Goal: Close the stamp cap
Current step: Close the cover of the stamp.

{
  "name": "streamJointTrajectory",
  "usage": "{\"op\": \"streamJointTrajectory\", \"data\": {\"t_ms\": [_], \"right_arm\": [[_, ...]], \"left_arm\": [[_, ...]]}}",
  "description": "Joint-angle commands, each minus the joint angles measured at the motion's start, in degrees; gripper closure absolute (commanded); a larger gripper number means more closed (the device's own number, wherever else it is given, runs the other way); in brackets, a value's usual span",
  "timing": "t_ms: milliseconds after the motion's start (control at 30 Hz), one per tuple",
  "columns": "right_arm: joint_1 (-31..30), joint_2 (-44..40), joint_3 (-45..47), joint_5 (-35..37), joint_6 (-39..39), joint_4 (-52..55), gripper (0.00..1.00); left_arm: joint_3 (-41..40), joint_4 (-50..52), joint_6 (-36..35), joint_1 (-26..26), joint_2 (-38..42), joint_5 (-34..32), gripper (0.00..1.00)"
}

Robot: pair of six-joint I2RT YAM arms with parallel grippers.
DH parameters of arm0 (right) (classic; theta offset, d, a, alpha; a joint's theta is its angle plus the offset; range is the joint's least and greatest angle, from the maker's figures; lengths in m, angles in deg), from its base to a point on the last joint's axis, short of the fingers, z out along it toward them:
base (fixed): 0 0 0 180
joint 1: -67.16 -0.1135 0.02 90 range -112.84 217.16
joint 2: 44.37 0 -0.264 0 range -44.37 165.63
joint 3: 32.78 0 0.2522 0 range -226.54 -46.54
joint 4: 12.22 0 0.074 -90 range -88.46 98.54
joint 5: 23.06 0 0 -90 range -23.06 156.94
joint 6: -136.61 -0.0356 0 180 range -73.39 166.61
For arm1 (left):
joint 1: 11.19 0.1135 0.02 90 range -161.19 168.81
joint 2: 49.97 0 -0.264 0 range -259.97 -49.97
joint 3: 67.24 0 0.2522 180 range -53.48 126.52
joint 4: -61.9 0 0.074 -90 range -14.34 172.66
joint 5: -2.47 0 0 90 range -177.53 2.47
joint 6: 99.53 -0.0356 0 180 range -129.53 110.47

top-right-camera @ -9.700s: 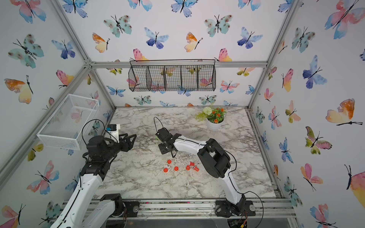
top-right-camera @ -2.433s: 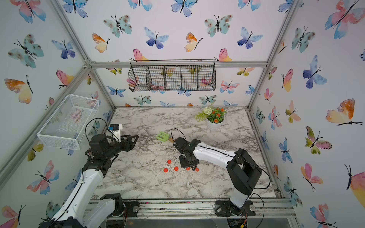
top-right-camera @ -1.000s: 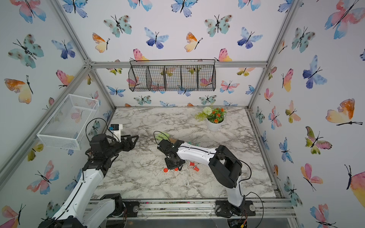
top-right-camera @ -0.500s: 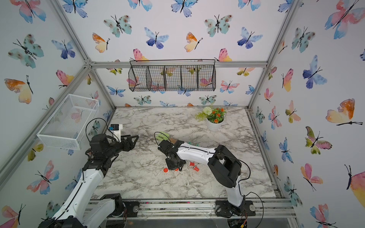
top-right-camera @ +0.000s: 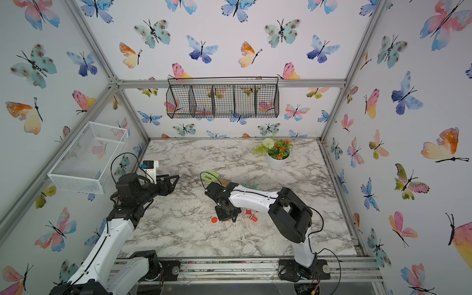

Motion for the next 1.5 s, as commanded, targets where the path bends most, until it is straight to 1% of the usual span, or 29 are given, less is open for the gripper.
{"op": "streamJointTrajectory", "data": {"t_ms": [0,633,800,1033,1200,1367,1467], "right_arm": [[-0.4,0.4,1.1,0.7,0.3,0.6,0.83],[-0.4,1.3,4.9,0.8,0.4,-2.8,0.83],[-0.7,1.8,7.2,2.4,0.2,-3.1,0.85],[-2.3,5.8,10.5,5.7,0.2,-2.7,0.87],[-2.7,7.6,14.0,4.0,-0.2,-6.0,0.89],[-2.9,9.5,14.4,3.3,-0.1,-6.5,0.90],[-2.9,9.4,15.9,-1.7,0.9,-10.0,0.91]], "left_arm": [[0.7,-0.6,0.2,0.4,0.4,1.4,0.35],[0.8,-0.5,-0.1,0.4,0.4,1.3,0.35],[0.8,-0.4,0.0,0.4,0.3,1.4,0.35],[0.7,-0.4,-0.1,0.4,0.4,1.3,0.35],[0.7,-0.4,-0.1,0.4,0.3,1.3,0.35],[0.8,-0.4,0.0,0.4,0.2,1.4,0.35],[0.7,-0.4,-0.1,0.4,0.1,1.4,0.35]]}}
